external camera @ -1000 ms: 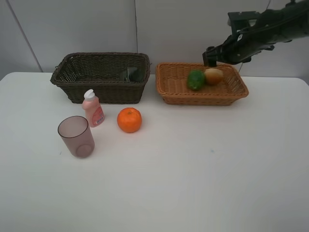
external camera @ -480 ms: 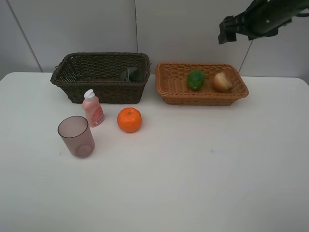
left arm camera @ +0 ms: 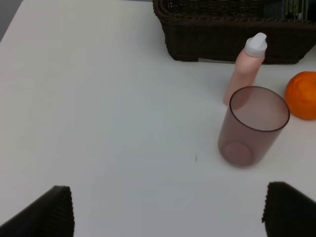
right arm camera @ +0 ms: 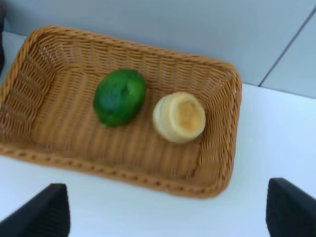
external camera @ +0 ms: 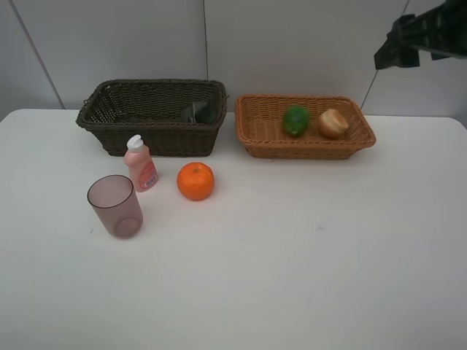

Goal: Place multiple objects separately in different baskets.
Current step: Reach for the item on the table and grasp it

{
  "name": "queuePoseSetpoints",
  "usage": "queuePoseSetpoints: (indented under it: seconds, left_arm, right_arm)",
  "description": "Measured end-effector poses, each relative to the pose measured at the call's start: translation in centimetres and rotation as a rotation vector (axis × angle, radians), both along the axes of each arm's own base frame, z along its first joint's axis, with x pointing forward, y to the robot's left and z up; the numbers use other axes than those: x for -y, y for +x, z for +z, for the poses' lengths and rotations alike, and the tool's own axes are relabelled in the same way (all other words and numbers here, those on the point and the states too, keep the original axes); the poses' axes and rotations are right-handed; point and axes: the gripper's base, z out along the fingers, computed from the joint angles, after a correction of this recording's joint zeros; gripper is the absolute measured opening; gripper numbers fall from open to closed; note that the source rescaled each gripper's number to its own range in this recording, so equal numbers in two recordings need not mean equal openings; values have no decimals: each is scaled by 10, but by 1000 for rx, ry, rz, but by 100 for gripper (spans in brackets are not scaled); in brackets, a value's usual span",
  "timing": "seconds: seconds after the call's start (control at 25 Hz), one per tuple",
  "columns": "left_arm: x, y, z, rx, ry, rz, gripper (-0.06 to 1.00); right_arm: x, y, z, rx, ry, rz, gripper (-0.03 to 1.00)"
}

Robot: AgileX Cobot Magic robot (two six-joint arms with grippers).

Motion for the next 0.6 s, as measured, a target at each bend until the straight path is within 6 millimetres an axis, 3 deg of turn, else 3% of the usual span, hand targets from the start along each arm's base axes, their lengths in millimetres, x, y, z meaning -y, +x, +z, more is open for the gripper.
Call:
queuePoseSetpoints:
  seconds: [0.28, 0.6]
  left_arm:
    - [0, 0, 0, 0, 0, 0, 99]
    - [0, 0, 0, 0, 0, 0, 99]
  right_arm:
    - [17, -89, -4, 19, -7, -10, 82]
    - [43, -182, 8, 53, -10, -141, 82]
